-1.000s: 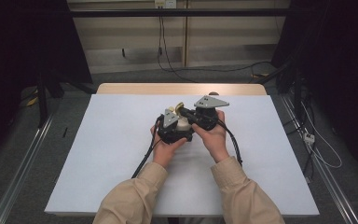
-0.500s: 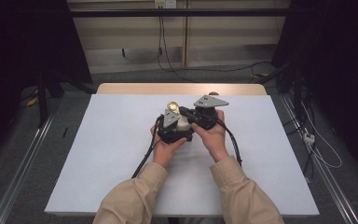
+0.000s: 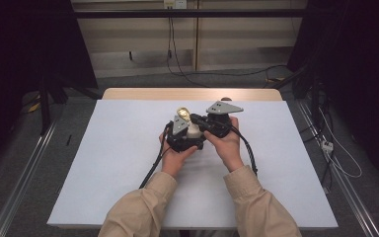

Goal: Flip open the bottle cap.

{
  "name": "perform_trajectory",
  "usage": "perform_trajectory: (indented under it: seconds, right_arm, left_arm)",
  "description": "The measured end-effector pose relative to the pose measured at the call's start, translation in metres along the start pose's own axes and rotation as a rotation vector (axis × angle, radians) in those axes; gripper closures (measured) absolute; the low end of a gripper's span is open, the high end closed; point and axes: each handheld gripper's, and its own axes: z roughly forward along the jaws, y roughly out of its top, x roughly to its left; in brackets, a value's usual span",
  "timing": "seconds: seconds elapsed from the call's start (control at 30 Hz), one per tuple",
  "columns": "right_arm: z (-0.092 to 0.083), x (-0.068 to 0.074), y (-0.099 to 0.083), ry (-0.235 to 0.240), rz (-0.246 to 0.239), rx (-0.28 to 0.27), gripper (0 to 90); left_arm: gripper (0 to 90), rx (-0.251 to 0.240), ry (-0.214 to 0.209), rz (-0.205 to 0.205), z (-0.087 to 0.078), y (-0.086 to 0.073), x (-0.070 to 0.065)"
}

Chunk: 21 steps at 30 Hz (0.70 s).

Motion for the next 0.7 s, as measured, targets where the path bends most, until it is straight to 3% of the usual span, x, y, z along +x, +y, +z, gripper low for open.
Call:
perform_trajectory:
  seconds: [0.37, 0.53, 0.63, 0.7]
  right_arm:
    - [-0.013, -0.006, -0.007, -0.017, 0.024, -0.005, 84.1]
    - [-0.019, -0.010, -0.007, -0.021, 0.043, -0.014, 75.0]
    - [-0.021, -0.009, -0.007, -0.028, 0.042, -0.017, 67.4]
    - [-0.021, -0.009, -0.007, -0.037, 0.034, -0.016, 62.7]
  left_arm:
    - [5.3, 0.003, 0.000, -0.008, 0.000, -0.001, 0.000]
    - [4.5, 0.016, -0.011, 0.000, -0.001, -0.001, 0.002]
    - [2.1, 0.058, -0.008, 0.018, 0.000, -0.004, 0.001]
    - [3.0, 0.034, -0.008, 0.023, -0.004, -0.005, 0.002]
